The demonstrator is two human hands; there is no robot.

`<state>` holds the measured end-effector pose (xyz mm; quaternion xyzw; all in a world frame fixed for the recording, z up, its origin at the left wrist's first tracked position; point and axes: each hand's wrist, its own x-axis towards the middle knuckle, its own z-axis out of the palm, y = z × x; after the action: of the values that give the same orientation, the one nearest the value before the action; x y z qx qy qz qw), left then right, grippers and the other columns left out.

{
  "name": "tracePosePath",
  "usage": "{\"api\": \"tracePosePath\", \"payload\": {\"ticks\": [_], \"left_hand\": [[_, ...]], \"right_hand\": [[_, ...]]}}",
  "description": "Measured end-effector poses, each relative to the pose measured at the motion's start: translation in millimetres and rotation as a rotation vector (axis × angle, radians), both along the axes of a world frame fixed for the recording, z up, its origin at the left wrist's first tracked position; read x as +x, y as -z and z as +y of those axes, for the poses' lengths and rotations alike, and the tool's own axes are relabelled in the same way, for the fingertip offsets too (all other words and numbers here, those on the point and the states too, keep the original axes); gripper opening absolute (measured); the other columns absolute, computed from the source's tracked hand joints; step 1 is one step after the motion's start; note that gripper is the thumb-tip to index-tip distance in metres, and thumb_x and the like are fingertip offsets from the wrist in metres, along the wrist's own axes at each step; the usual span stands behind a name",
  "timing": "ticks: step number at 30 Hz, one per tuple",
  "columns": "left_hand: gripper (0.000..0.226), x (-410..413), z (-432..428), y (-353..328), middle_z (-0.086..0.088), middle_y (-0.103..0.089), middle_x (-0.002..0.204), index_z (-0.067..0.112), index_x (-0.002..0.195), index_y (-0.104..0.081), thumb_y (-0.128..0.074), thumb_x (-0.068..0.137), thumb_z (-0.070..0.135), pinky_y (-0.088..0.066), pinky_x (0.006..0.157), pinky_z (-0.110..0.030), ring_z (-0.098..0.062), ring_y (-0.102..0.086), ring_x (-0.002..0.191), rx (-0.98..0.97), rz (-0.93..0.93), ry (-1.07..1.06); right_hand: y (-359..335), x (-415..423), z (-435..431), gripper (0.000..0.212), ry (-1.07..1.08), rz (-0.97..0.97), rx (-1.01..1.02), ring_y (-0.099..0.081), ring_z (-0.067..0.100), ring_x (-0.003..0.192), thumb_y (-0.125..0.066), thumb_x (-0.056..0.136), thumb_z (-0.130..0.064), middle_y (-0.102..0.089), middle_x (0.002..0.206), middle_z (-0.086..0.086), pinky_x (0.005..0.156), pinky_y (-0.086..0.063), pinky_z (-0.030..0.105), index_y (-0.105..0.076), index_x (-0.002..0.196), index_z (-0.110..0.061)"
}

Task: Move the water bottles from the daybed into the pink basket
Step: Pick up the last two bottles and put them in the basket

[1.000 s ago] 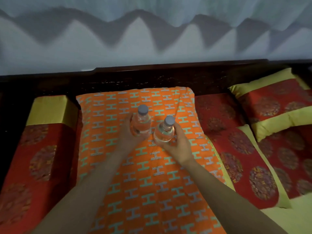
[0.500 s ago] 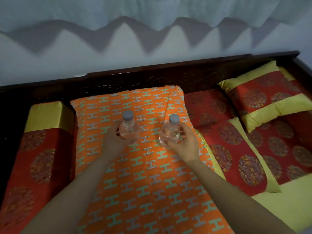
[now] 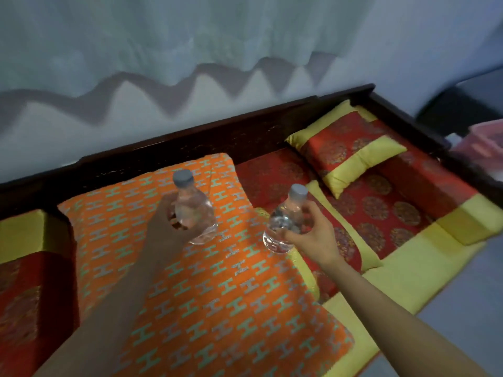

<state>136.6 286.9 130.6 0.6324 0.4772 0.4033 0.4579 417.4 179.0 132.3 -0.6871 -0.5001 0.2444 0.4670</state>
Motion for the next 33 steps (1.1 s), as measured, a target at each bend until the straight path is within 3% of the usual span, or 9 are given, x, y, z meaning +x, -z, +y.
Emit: {"api": "tracePosePath", "payload": {"ticks": [4, 7, 9, 13, 16, 19, 21, 26, 33], "left_hand": [[0.065, 64.4, -33.6, -15.6, 0.020, -0.070, 0.091, 0.037, 0.108, -0.056, -0.087, 0.050, 0.037, -0.052, 0.066, -0.015, 0.003, -0.065, 0.078, 0.010, -0.039, 0.092], [0.062, 123.2, -64.9, -28.0, 0.022, -0.070, 0.088, 0.041, 0.102, -0.058, -0.088, 0.056, 0.014, -0.050, 0.064, -0.011, 0.006, -0.065, 0.074, 0.057, -0.030, 0.185], [0.063, 167.2, -88.4, -40.5, 0.022, -0.071, 0.088, 0.042, 0.100, -0.059, -0.088, 0.057, 0.006, -0.050, 0.063, -0.010, 0.007, -0.065, 0.074, 0.070, -0.018, 0.232], [0.062, 257.2, -137.1, -61.0, 0.021, -0.071, 0.093, 0.036, 0.103, -0.058, -0.090, 0.052, 0.023, -0.050, 0.068, -0.013, 0.004, -0.066, 0.080, 0.076, -0.001, 0.292], [0.062, 341.0, -179.5, -70.1, 0.014, -0.072, 0.092, 0.037, 0.101, -0.057, -0.091, 0.048, 0.037, -0.052, 0.070, -0.023, -0.004, -0.068, 0.082, 0.042, -0.008, 0.298], [0.069, 423.0, -216.1, -78.9, 0.004, -0.071, 0.095, 0.034, 0.102, -0.057, -0.091, 0.043, 0.040, -0.052, 0.072, -0.030, -0.013, -0.068, 0.085, 0.015, -0.006, 0.329], [0.072, 475.1, -236.8, -90.3, 0.001, -0.069, 0.102, 0.034, 0.106, -0.056, -0.093, 0.044, 0.038, -0.053, 0.076, -0.033, -0.015, -0.067, 0.091, 0.018, -0.004, 0.381], [0.067, 572.4, -264.8, -120.3, 0.013, -0.064, 0.103, 0.039, 0.110, -0.053, -0.090, 0.055, 0.032, -0.046, 0.065, -0.018, 0.000, -0.060, 0.090, 0.052, -0.025, 0.464], [0.066, 679.5, -265.9, -123.9, 0.015, -0.063, 0.104, 0.036, 0.113, -0.054, -0.089, 0.057, 0.031, -0.045, 0.069, -0.018, 0.002, -0.058, 0.094, 0.091, 0.004, 0.545]], "right_hand": [[-22.6, 50.0, -53.0, 0.057, 0.088, 0.014, -0.014, -0.066, 0.002, 0.084, -0.082, 0.050, -0.047, -0.068, 0.093, -0.017, 0.071, -0.052, 0.021, -0.058, 0.102, -0.039], [-39.6, 98.3, -99.4, 0.053, 0.167, 0.007, -0.006, -0.065, -0.001, 0.080, -0.081, 0.049, -0.045, -0.069, 0.089, -0.017, 0.067, -0.049, 0.016, -0.057, 0.096, -0.042], [-51.8, 136.2, -133.8, 0.052, 0.218, -0.004, 0.006, -0.065, 0.000, 0.082, -0.083, 0.052, -0.043, -0.069, 0.091, -0.016, 0.069, -0.050, 0.021, -0.057, 0.097, -0.041], [-73.2, 220.8, -200.6, 0.053, 0.283, -0.018, 0.013, -0.066, 0.003, 0.085, -0.086, 0.055, -0.037, -0.068, 0.094, -0.017, 0.072, -0.055, 0.037, -0.056, 0.098, -0.044], [-96.4, 291.6, -258.0, 0.055, 0.318, -0.055, 0.047, -0.063, -0.004, 0.082, -0.083, 0.050, -0.043, -0.065, 0.094, -0.029, 0.066, -0.051, 0.025, -0.053, 0.096, -0.051], [-116.5, 352.2, -312.2, 0.057, 0.407, -0.088, 0.048, -0.064, 0.001, 0.082, -0.082, 0.047, -0.044, -0.065, 0.093, -0.028, 0.069, -0.055, 0.030, -0.051, 0.093, -0.057], [-130.3, 392.1, -344.9, 0.055, 0.470, -0.102, 0.038, -0.064, 0.004, 0.085, -0.081, 0.046, -0.044, -0.066, 0.093, -0.021, 0.074, -0.057, 0.034, -0.053, 0.094, -0.051], [-148.1, 471.9, -391.3, 0.054, 0.575, -0.097, 0.032, -0.061, 0.001, 0.082, -0.087, 0.059, -0.028, -0.064, 0.095, -0.016, 0.070, -0.055, 0.032, -0.055, 0.102, -0.034], [-138.2, 566.5, -409.0, 0.062, 0.710, -0.101, -0.015, -0.059, 0.005, 0.087, -0.085, 0.060, -0.034, -0.060, 0.100, -0.013, 0.073, -0.055, 0.034, -0.055, 0.114, -0.028]]}}
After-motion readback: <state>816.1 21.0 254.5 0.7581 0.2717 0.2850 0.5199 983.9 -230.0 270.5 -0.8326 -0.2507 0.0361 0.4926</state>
